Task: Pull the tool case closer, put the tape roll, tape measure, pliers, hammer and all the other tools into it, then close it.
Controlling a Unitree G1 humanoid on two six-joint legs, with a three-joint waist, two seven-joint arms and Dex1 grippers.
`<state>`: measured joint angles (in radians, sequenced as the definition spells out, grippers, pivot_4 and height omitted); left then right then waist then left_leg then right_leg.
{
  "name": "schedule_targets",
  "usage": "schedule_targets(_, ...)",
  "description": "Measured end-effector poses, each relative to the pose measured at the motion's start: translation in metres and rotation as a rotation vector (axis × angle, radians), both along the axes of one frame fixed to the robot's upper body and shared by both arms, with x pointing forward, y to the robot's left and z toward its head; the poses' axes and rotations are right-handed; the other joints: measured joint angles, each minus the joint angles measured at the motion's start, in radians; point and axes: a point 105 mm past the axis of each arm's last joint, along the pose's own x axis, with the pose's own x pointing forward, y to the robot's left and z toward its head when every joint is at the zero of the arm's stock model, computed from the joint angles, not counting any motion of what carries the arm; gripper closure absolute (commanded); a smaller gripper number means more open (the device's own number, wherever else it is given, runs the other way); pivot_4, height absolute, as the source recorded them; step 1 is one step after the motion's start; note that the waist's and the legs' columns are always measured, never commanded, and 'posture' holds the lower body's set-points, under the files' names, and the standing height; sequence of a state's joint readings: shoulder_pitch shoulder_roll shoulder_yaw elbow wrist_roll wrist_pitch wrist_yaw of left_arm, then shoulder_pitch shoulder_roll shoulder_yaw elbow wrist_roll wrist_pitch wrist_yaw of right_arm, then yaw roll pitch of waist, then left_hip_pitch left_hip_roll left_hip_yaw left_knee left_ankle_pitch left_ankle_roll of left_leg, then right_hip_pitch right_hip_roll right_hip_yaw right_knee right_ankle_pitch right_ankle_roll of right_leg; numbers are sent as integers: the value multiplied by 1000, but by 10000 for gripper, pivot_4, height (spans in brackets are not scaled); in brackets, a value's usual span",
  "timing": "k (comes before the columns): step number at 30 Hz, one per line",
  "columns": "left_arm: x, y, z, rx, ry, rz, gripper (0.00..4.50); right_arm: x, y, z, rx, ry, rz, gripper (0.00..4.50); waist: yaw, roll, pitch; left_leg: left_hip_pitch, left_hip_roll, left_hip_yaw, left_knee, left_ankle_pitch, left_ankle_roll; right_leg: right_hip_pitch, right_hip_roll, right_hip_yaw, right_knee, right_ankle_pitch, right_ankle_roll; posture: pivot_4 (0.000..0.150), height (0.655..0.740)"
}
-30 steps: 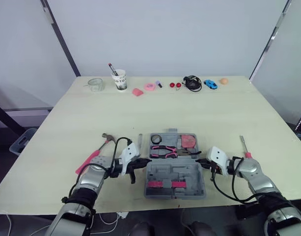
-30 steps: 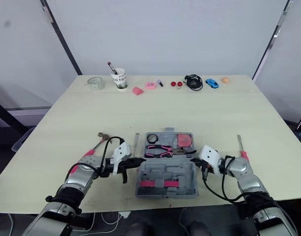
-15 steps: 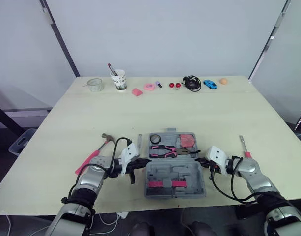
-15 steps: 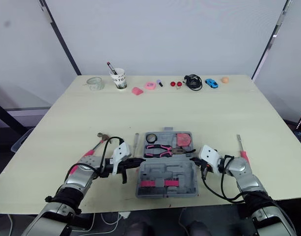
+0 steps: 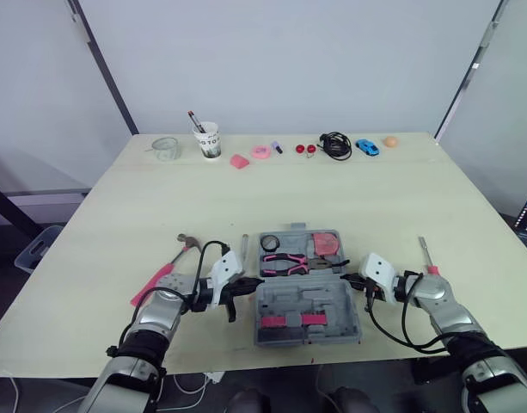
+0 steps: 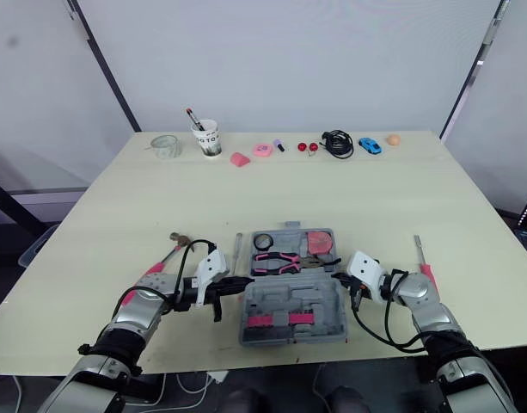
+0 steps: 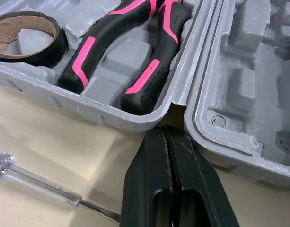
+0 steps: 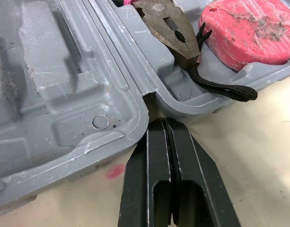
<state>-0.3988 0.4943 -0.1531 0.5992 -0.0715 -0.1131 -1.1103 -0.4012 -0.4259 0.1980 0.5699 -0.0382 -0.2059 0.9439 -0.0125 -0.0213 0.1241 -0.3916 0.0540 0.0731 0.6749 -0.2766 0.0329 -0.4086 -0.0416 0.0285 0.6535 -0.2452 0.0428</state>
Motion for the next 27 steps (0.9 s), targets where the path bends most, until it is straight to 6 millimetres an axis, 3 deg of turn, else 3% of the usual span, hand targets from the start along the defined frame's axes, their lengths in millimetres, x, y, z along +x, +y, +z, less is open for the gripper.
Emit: schedule_targets(27, 0, 0, 0, 0, -1, 0, 44791, -2, 1, -1, -4, 33, 12, 45000, 0, 0, 0, 0, 0, 0, 0, 0, 0, 0, 0, 0, 0, 0, 0, 1500, 7400)
